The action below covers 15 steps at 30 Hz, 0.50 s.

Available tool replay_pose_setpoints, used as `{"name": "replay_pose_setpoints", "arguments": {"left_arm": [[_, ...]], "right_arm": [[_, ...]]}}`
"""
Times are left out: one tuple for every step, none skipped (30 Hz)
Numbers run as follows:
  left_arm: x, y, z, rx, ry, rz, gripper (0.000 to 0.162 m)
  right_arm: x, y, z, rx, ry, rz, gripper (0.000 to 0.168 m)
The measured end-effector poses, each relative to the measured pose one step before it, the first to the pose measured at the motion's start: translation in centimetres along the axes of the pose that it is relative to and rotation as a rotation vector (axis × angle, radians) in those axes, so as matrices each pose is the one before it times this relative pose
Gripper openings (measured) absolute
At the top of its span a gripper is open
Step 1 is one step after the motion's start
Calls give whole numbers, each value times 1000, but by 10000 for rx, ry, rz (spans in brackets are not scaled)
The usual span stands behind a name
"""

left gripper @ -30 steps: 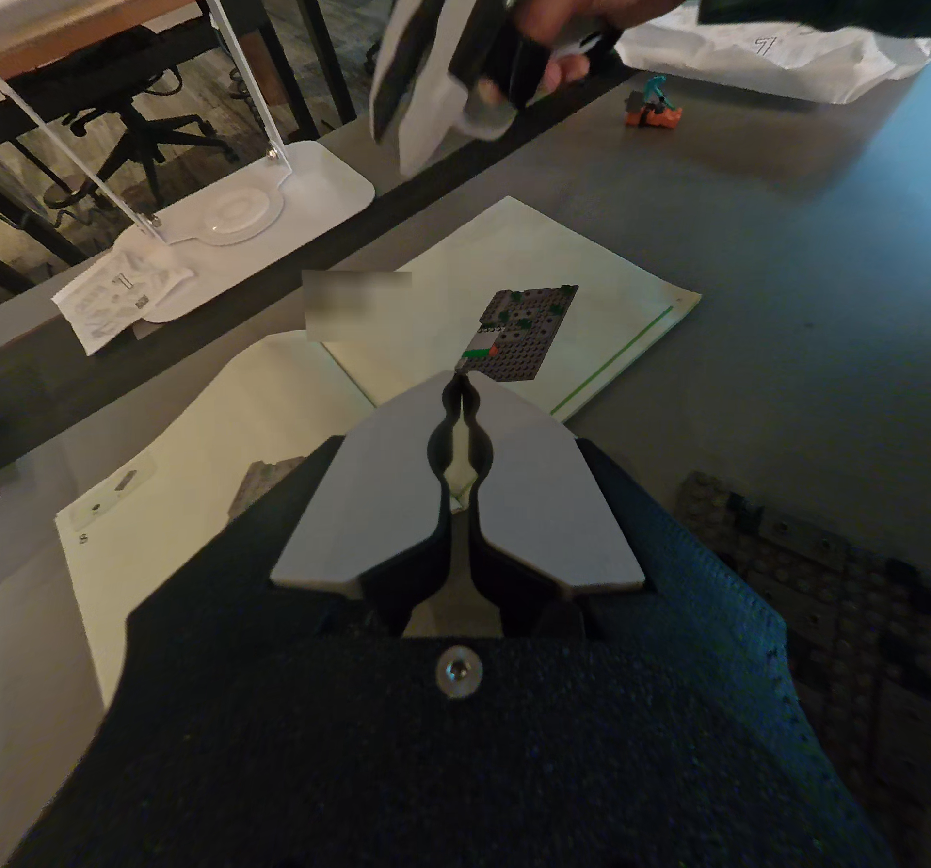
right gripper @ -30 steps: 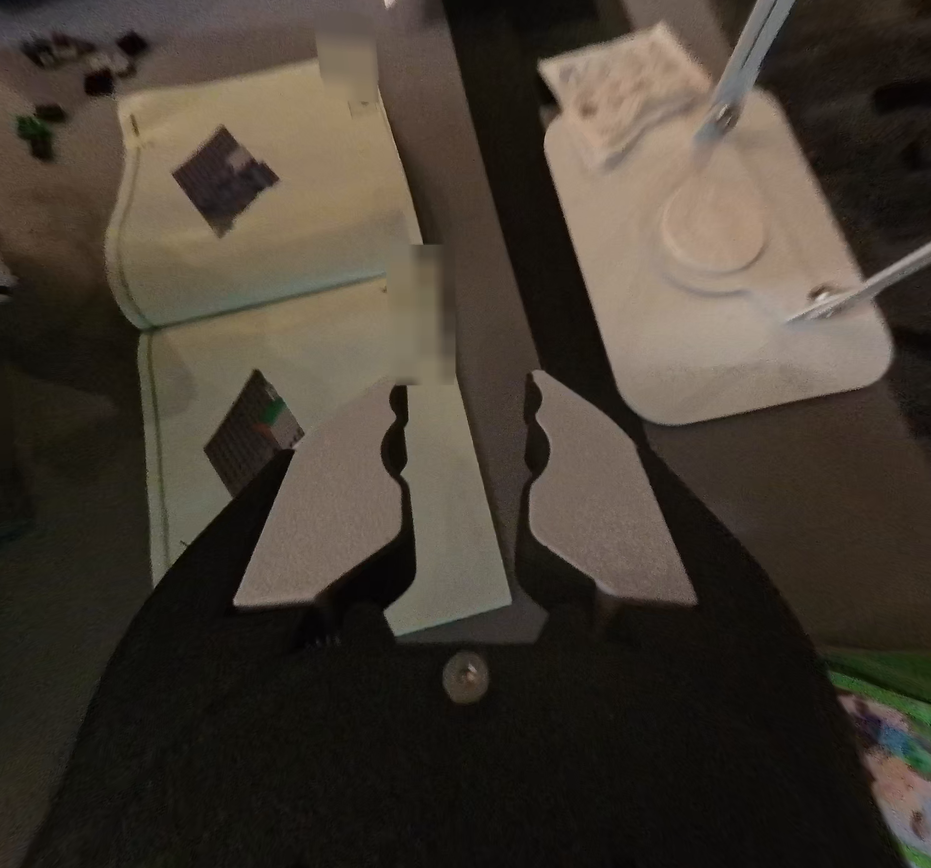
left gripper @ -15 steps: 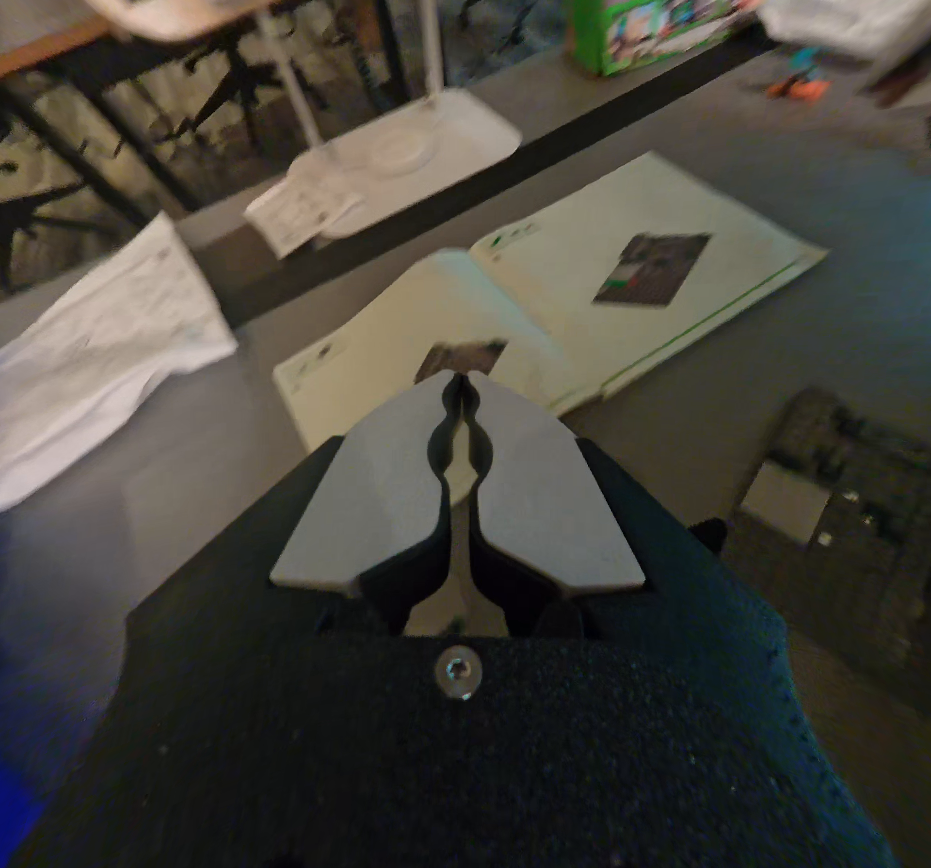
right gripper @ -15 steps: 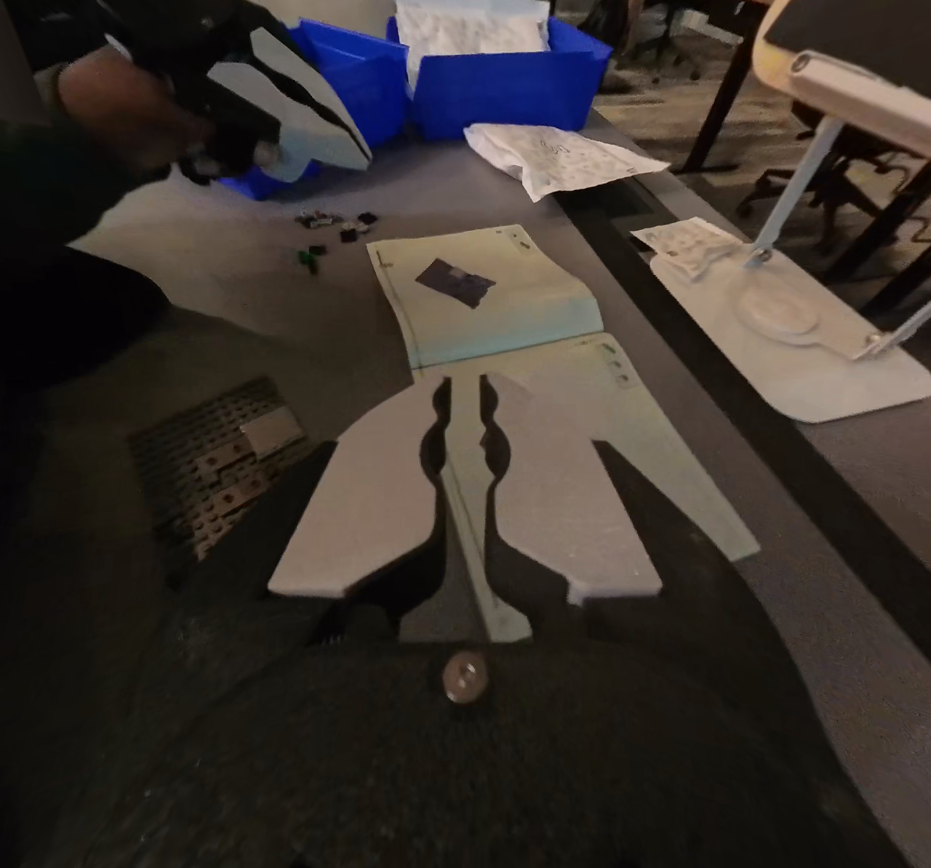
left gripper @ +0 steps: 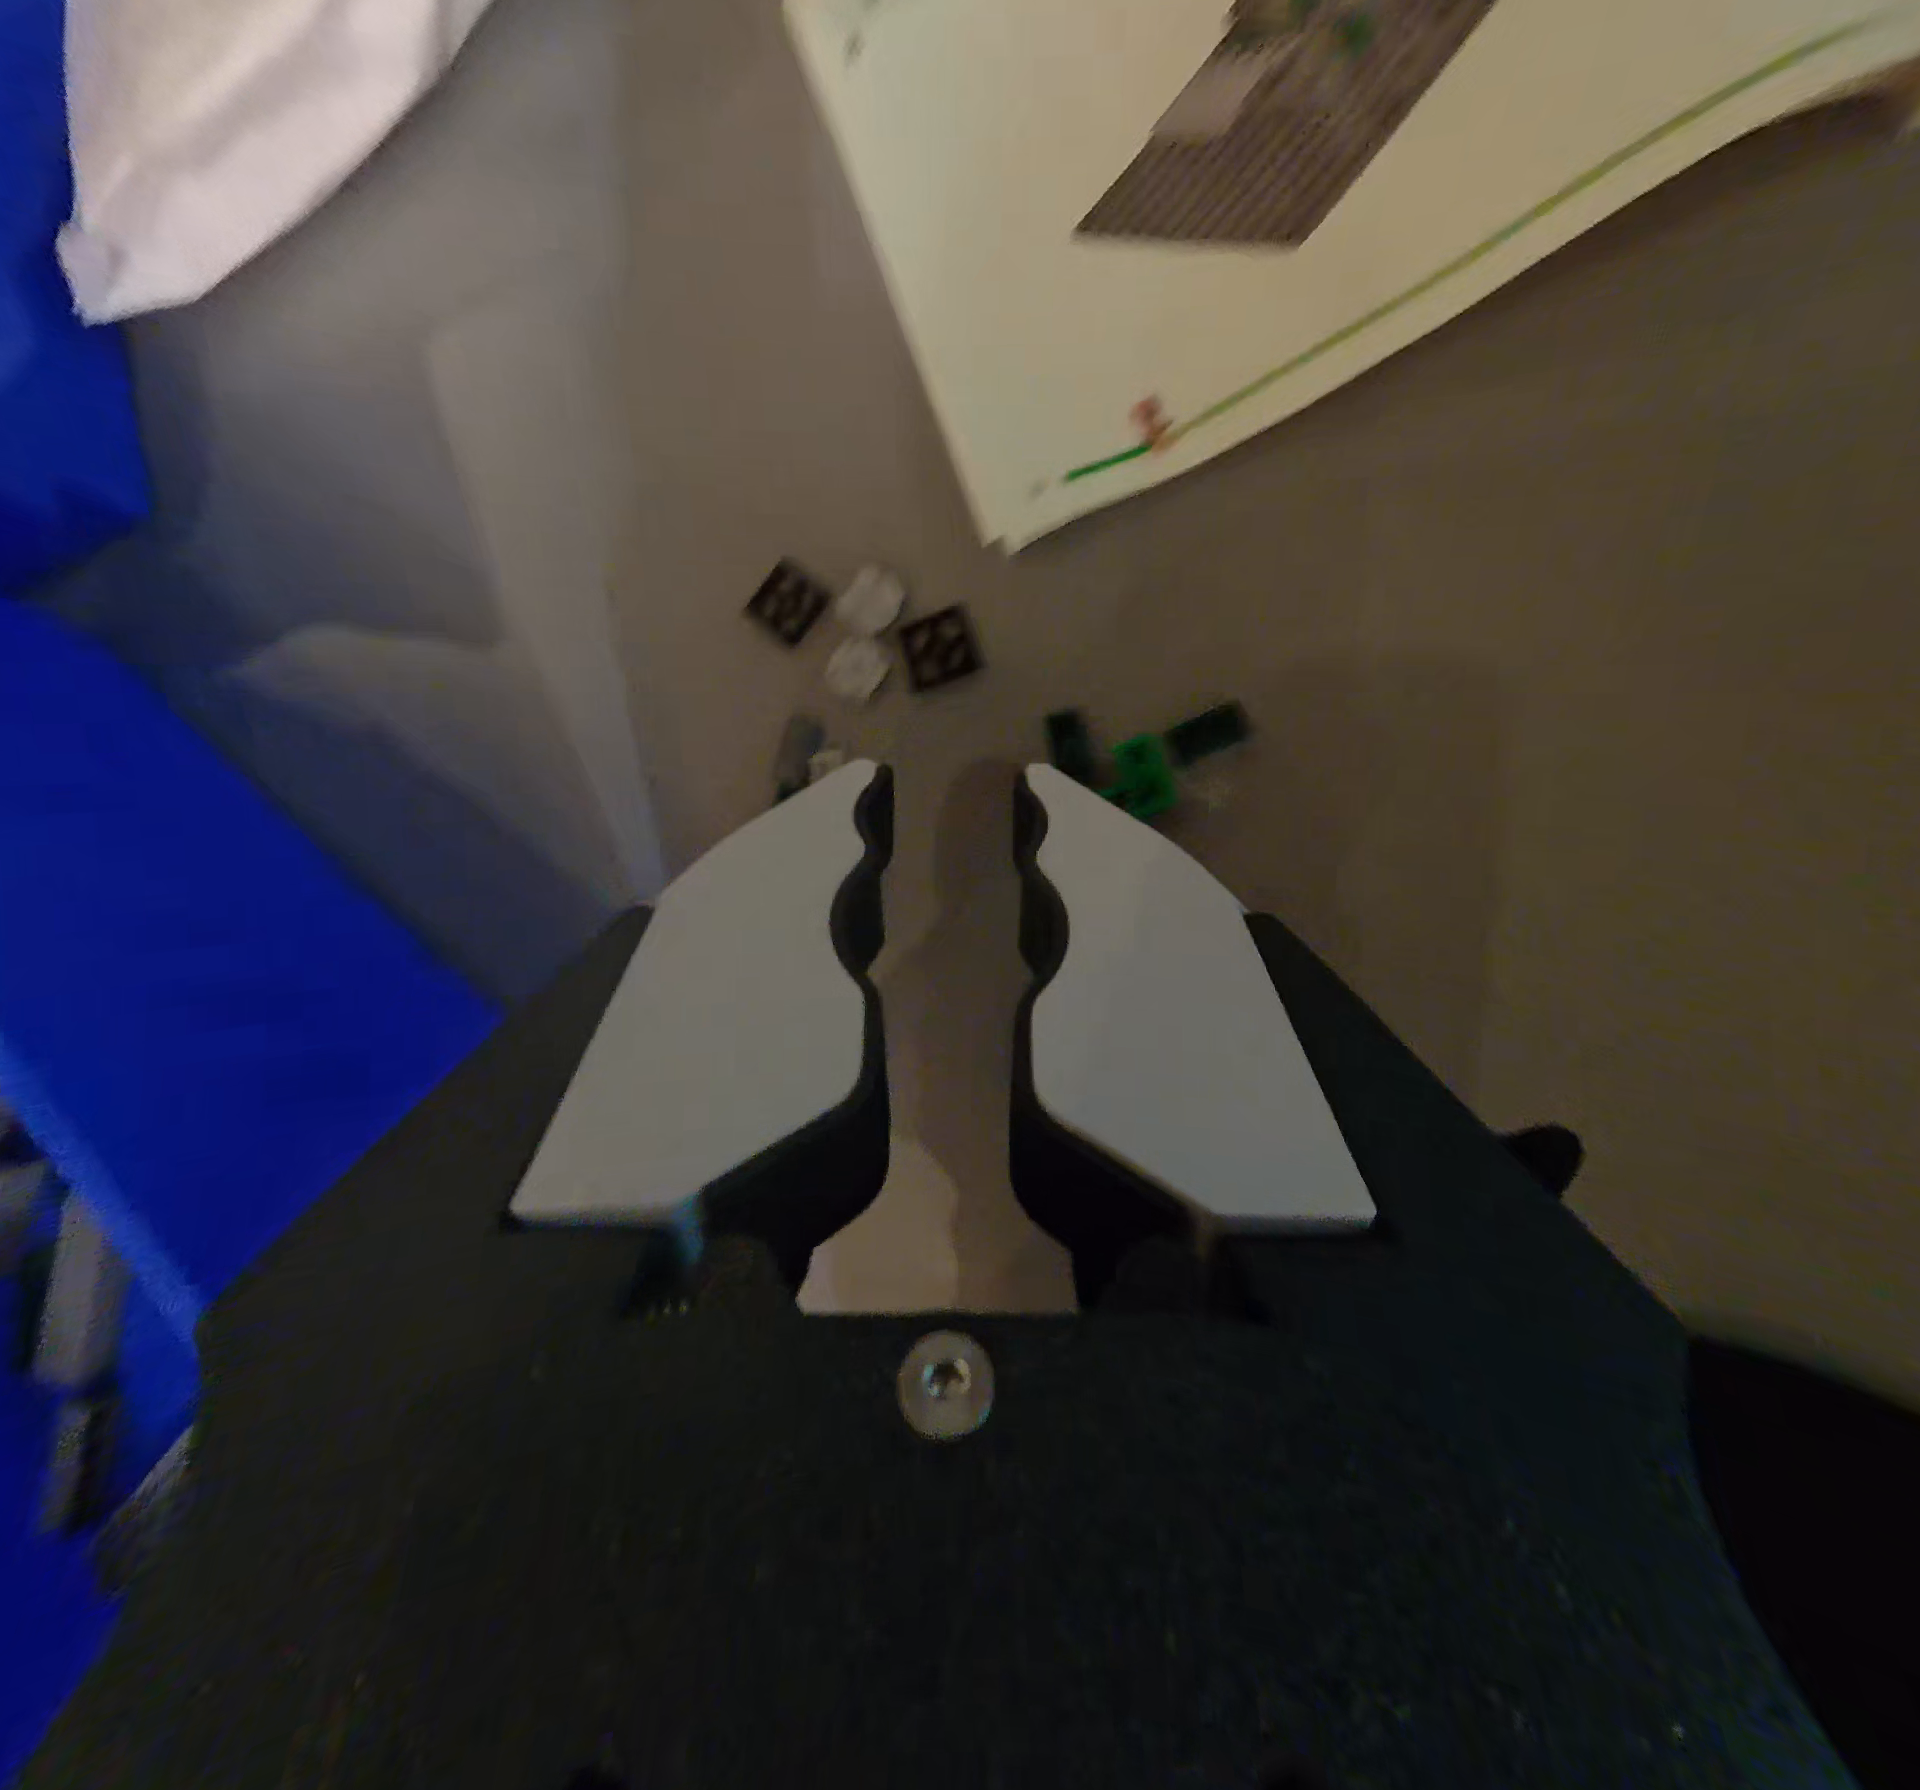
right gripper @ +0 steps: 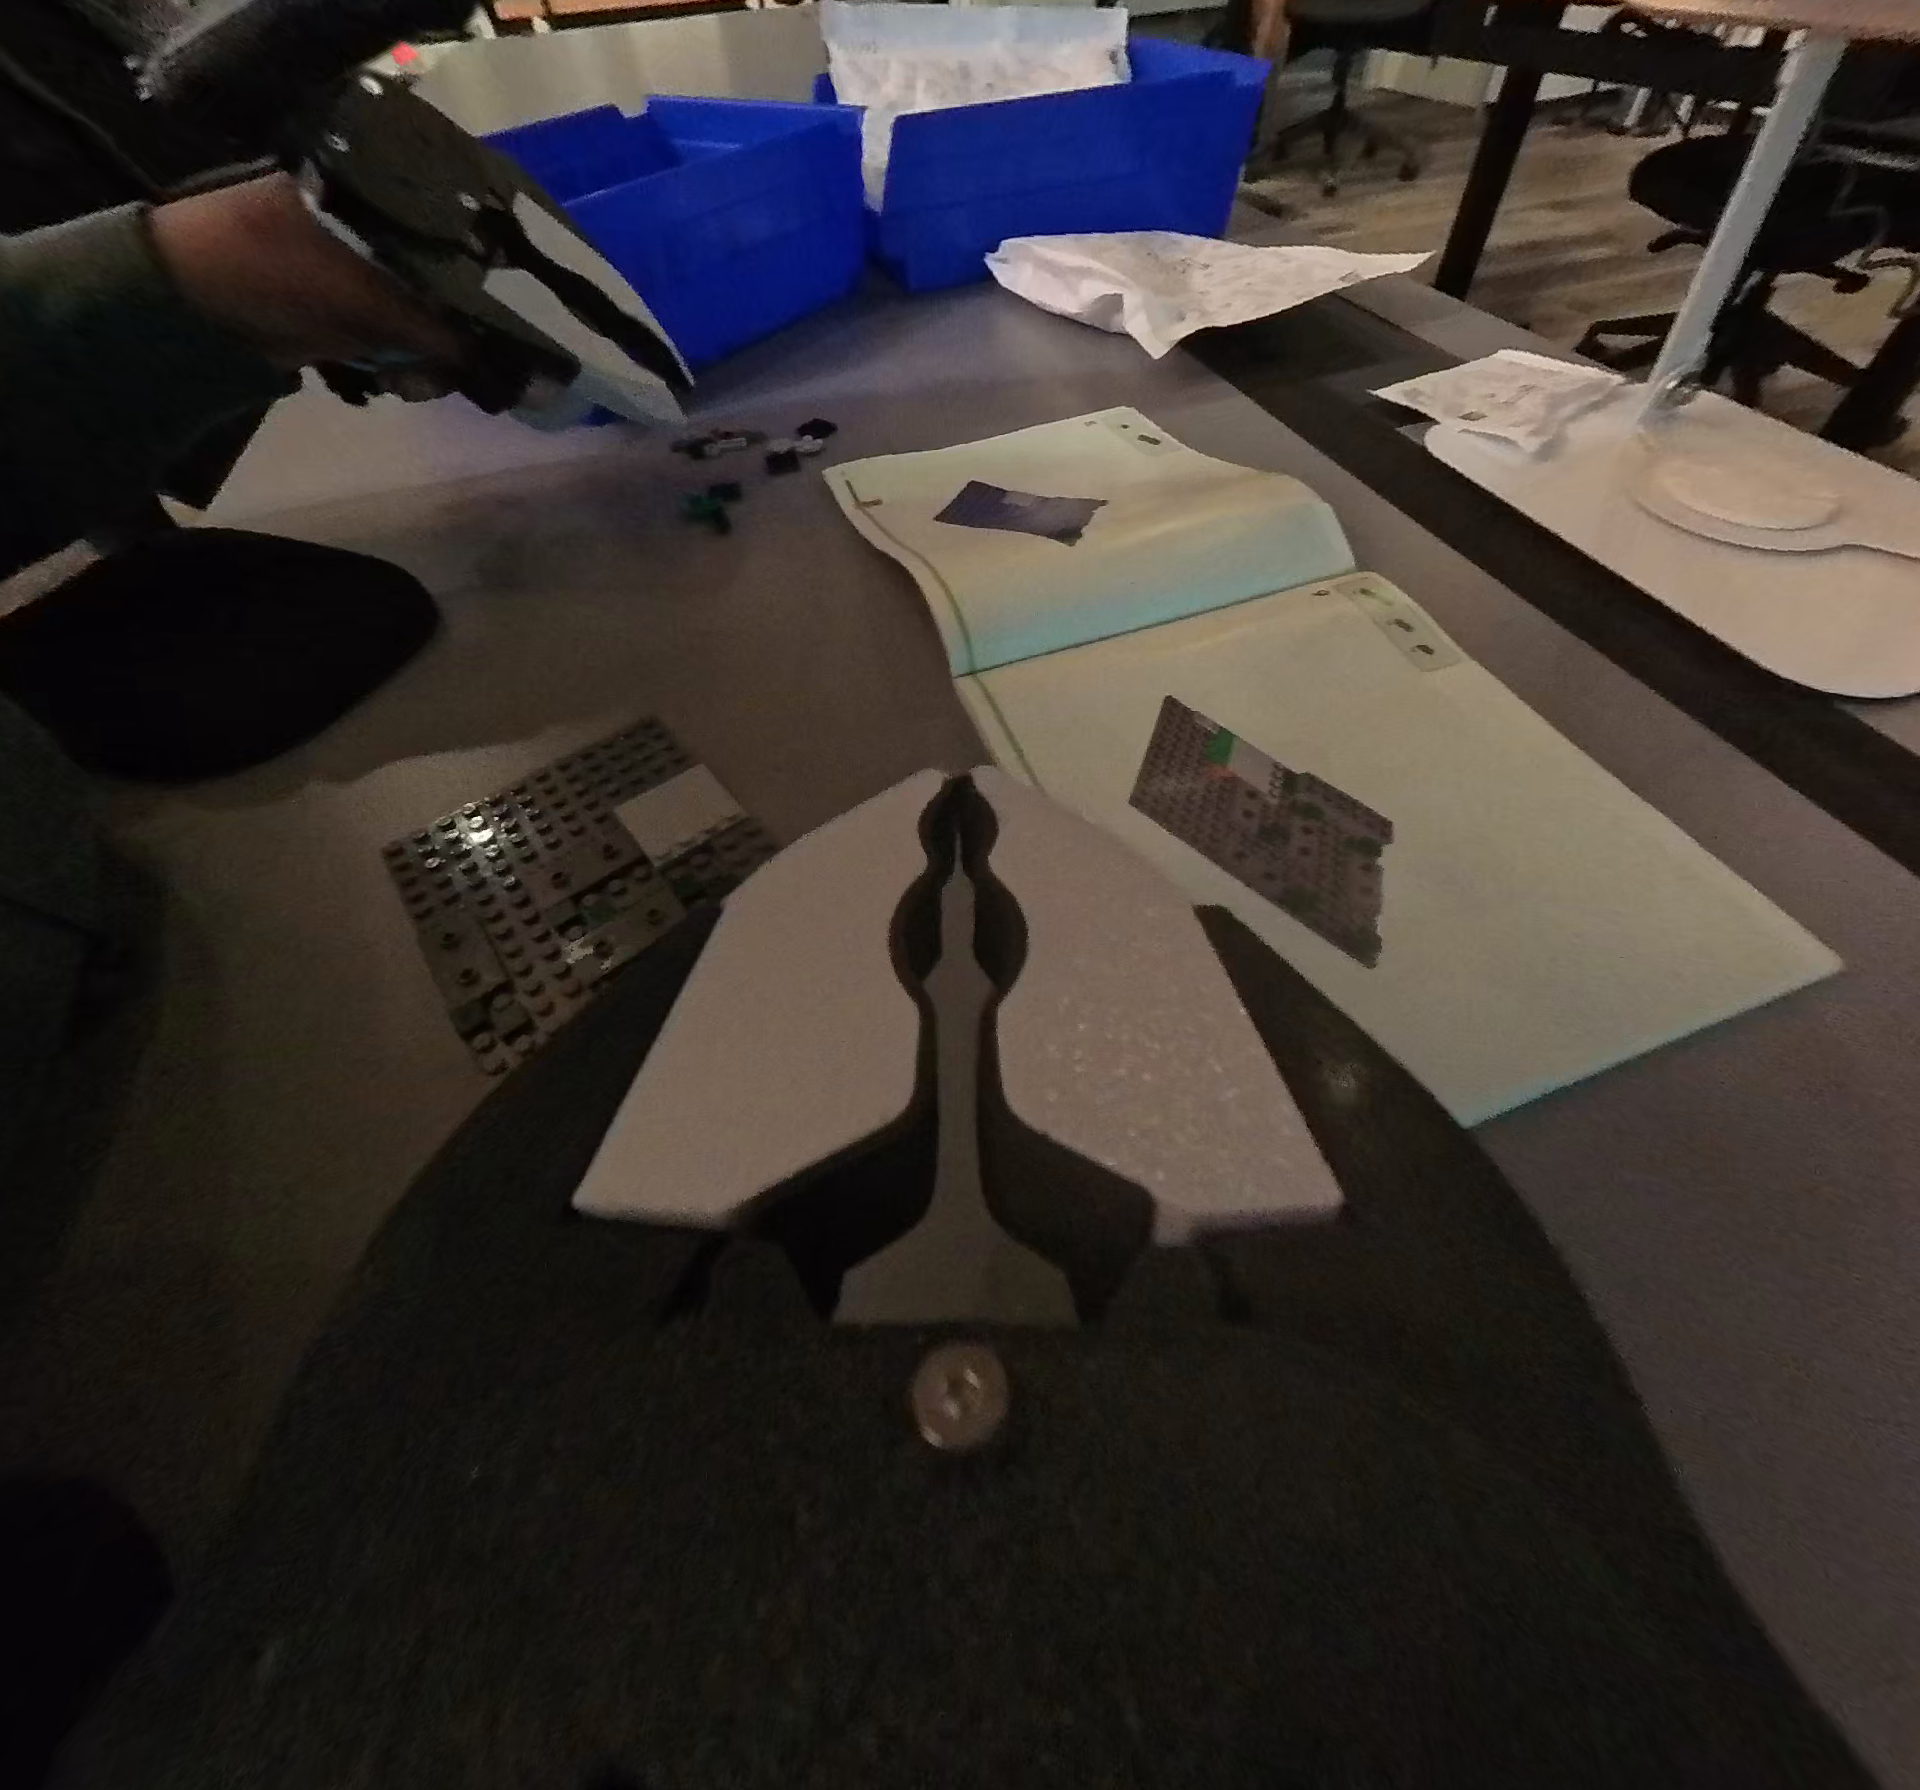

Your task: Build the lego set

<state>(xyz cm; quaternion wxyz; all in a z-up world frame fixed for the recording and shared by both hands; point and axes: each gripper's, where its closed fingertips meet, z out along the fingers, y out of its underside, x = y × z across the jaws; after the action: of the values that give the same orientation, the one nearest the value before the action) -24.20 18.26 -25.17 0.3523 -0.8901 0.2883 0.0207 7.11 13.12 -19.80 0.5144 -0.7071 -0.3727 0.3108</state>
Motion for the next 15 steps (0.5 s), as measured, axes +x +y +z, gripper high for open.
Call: {"name": "replay_pose_setpoints", "arguments": {"left_arm": [[-303,414,145,-257,-95,13,22],[-162,305,140,-256,-50,49,23],[-90,233,197,-231,-27,90,24],[-85,140,325,-208,-55,96,23],[-110,156,216,-212,-47,49,22],[-222,134,154,-231,-91,13,21],[-321,54,163,-182,-125,17,19],[-217,127,255,-248,-27,36,18],[-79,65,309,-211,61,31,17],[-115,-114,426,-138,-13,-31,15],[-128,-16,277,-140,-20,14,14],[-137,180,345,-272,-25,31,14],[-140,318,354,-382,17,25,16],[-187,-118,139,-38,-4,-54,15],[-178,-61,113,-58,23,-72,15]], "right_arm": [[-148,177,41,-57,-109,-26,0],[-132,194,36,-72,-106,-31,0],[-111,187,24,-55,-108,-20,0],[-78,158,11,-36,-103,-6,0],[-66,102,8,-24,-100,11,0],[-74,64,-6,-4,-101,20,0],[-110,20,-27,15,-106,16,0],[-108,7,-35,21,-94,9,0],[-97,12,-26,15,-77,0,0],[-91,20,-31,9,-73,-2,0],[-95,31,-29,8,-69,10,0],[-93,-2,-32,19,-69,25,0],[-103,-22,-37,28,-74,34,0],[-113,-33,-45,23,-65,30,0],[-79,-31,-56,17,-43,8,0]]}}
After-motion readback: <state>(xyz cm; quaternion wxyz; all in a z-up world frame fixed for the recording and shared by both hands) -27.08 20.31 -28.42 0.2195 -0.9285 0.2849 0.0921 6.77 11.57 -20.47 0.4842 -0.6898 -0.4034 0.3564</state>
